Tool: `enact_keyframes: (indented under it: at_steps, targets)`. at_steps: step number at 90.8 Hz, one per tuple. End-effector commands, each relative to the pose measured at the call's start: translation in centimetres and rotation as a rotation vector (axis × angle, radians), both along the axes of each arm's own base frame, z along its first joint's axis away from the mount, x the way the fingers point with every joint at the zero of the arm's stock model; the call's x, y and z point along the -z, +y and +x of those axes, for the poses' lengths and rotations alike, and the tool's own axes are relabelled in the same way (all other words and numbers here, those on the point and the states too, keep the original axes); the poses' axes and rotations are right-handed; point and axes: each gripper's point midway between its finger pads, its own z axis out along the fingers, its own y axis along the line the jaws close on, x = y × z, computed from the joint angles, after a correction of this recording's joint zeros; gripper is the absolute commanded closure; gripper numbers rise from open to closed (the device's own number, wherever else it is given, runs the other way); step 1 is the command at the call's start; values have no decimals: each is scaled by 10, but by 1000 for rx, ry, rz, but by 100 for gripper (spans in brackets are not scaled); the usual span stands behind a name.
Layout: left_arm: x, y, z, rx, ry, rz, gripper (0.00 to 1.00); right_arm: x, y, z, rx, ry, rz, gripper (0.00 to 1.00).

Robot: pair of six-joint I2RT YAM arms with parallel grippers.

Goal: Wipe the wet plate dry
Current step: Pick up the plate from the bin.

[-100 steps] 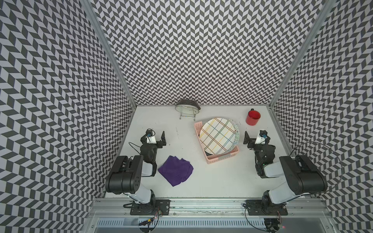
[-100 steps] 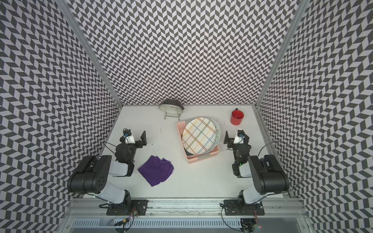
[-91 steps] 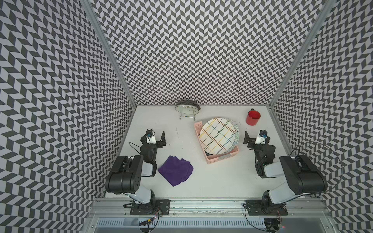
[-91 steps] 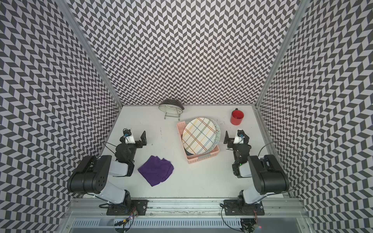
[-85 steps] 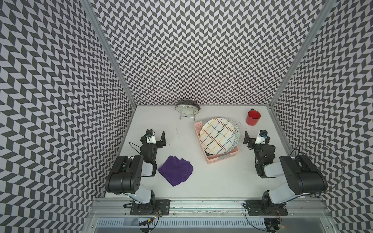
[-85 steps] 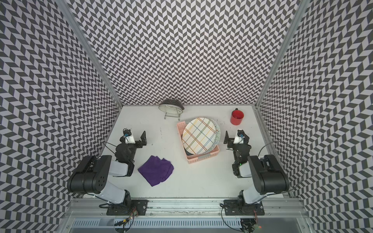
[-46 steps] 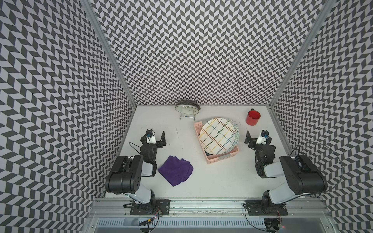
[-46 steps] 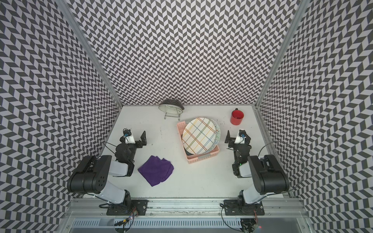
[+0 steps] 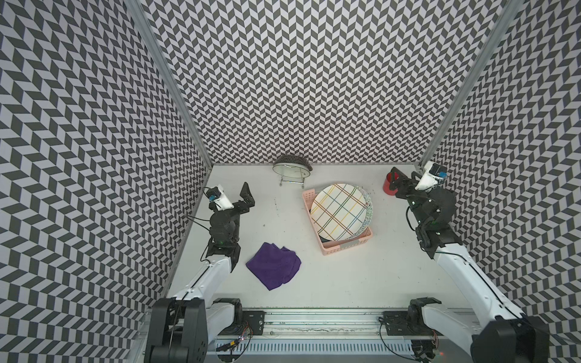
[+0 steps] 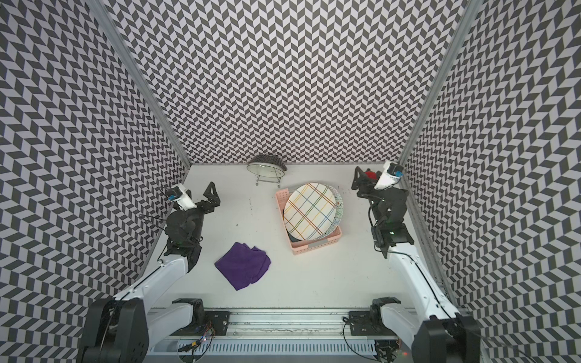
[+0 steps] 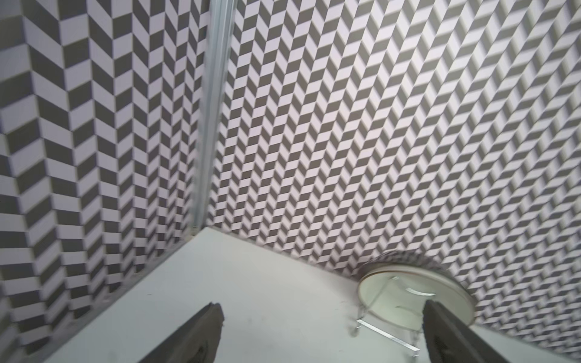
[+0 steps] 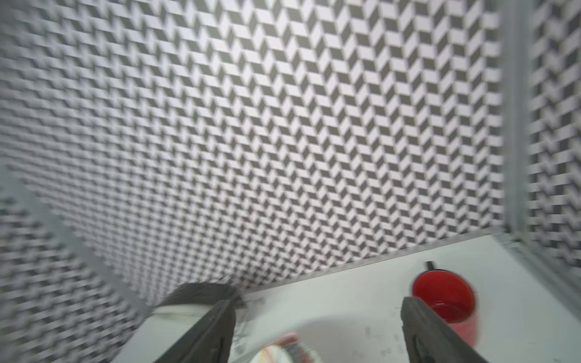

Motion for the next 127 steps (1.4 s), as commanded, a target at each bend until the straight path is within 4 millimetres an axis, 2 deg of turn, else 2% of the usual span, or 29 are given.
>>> enact_keyframes:
  at_steps: [1,7,11,16,21,29,35,48,56,63,74,84,91,101,111,118,127]
  targets:
    - [48,-71,-7,274,248,-240,3,95,64,-32,-211,412,-68,15]
    - [52,-111,-17,379,294,-246,3,101,76,-32,-239,431,-138,15]
    - [56,-132,-23,422,314,-241,3,107,72,-25,-203,453,-155,16]
    - [63,-149,-28,448,335,-235,3,114,66,-15,-173,479,-159,14]
    - [73,-156,-29,453,363,-231,3,119,64,-6,-177,496,-155,10]
    - [90,-158,-28,445,410,-229,3,131,66,6,-184,539,-179,8]
    - [98,-160,-26,446,430,-221,3,143,72,11,-218,568,-181,10]
    - [110,-167,-22,470,465,-206,3,167,83,22,-275,610,-154,30]
    - [121,-172,-21,485,490,-204,12,175,92,25,-321,627,-137,36]
    - [134,-175,-19,496,516,-208,20,172,99,24,-357,616,-118,41]
    - [153,-187,-18,548,544,-235,26,155,111,14,-440,555,-73,54]
    - [168,-202,-17,620,563,-282,31,138,123,-4,-531,478,8,57]
    - [174,-211,-19,663,568,-322,31,141,129,-11,-574,454,60,57]
    - [175,-217,-20,698,564,-361,32,161,130,-8,-572,509,63,58]
    - [169,-210,-25,676,542,-360,32,170,131,-7,-575,539,46,77]
    - [160,-197,-30,626,524,-332,31,160,128,-7,-565,506,33,93]
    - [148,-179,-40,551,516,-252,28,139,123,-8,-535,444,19,99]
